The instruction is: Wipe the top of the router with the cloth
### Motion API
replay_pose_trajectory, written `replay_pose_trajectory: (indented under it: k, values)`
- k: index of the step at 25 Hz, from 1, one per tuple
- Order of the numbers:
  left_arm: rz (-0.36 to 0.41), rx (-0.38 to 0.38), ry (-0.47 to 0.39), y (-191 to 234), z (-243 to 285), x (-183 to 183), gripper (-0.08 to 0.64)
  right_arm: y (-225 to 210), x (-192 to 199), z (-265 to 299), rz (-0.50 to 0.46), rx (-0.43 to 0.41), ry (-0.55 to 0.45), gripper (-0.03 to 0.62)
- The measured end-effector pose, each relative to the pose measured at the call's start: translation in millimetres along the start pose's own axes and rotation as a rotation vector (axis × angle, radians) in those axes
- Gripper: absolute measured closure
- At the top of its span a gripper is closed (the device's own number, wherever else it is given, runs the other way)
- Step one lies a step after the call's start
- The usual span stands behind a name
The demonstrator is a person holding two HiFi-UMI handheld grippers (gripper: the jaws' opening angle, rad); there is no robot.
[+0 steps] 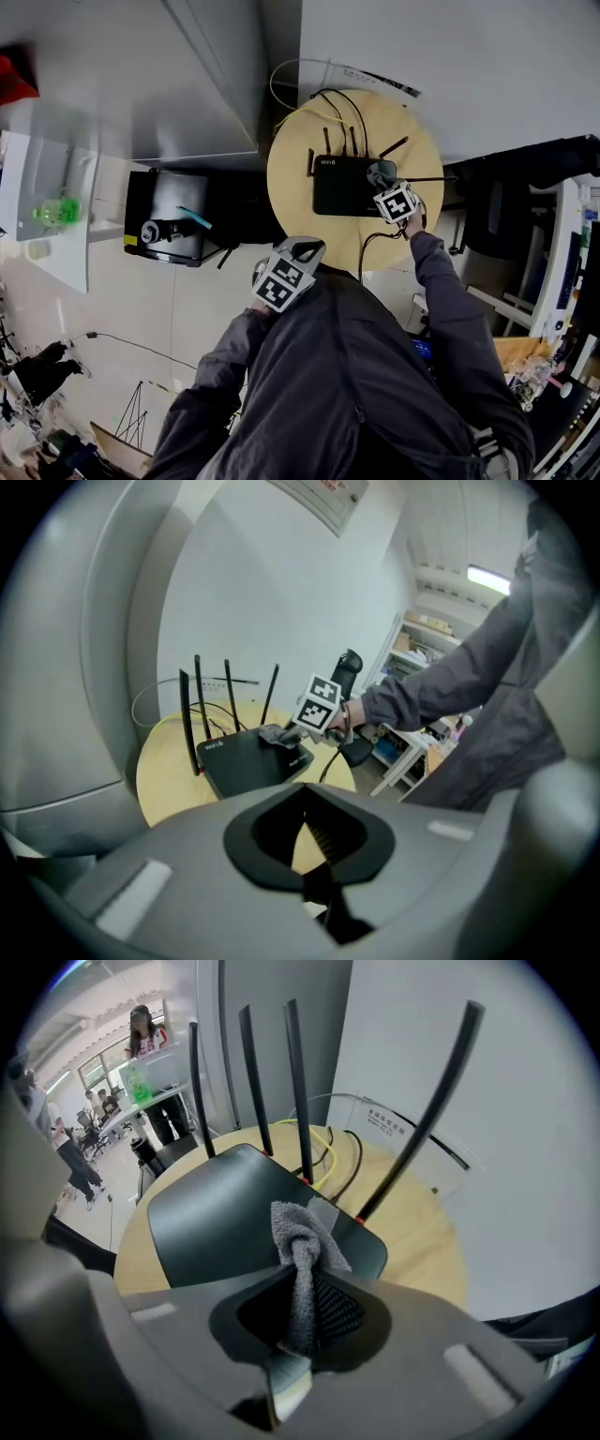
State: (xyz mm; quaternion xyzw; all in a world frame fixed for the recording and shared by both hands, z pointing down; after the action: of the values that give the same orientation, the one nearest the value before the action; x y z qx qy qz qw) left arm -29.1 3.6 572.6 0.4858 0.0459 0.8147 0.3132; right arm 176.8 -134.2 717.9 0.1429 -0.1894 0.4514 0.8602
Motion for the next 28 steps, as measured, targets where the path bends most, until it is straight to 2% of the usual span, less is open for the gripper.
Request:
replay_pose_trajectory:
  k: [2, 8, 13, 18, 23, 25, 28]
  values:
    - [0.004, 0.003, 0.005, -2, 3, -1, 0.560, -10, 3, -5, -0.004, 0.017, -0.014, 0.557]
    - [0.023, 0.015, 0.018, -2, 4, -2, 0.560, -24, 28, -8, 0.067, 0.047, 0.018, 0.557]
    - [0.042, -0.008, 0.000, 15, -8, 3, 0.560, -19, 13, -10, 0.042, 0.096, -0.002, 0.557]
    - [0.039, -0.038, 0.005, 34, -28, 9, 0.560, 33, -32, -4, 0.006, 0.021, -0.086, 0.557]
    - [0.074, 0.004, 0.037, 54, -46, 12, 0.560, 109, -85, 16, -0.010, -0.050, -0.151, 0.557]
    - [0.092, 0.027, 0.063, 58, -54, 14, 0.560, 134, -97, 25, -0.034, -0.057, -0.155, 0.557]
    - [0.126, 0.053, 0.102, 63, -62, 16, 0.560, 152, -106, 38, -0.075, -0.024, -0.146, 0.557]
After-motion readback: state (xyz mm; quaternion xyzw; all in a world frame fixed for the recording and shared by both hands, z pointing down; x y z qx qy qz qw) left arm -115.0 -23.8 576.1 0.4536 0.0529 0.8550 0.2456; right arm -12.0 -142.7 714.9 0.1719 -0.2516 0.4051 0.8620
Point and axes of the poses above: the fingertips, and each gripper's own axes: z forward along the fingers, y to its left, x out of its underside, the point moved 2 cm from there along -z, backward along the fingers, and after that the axes turned 8 degrees about -y, right-handed, at the moved point
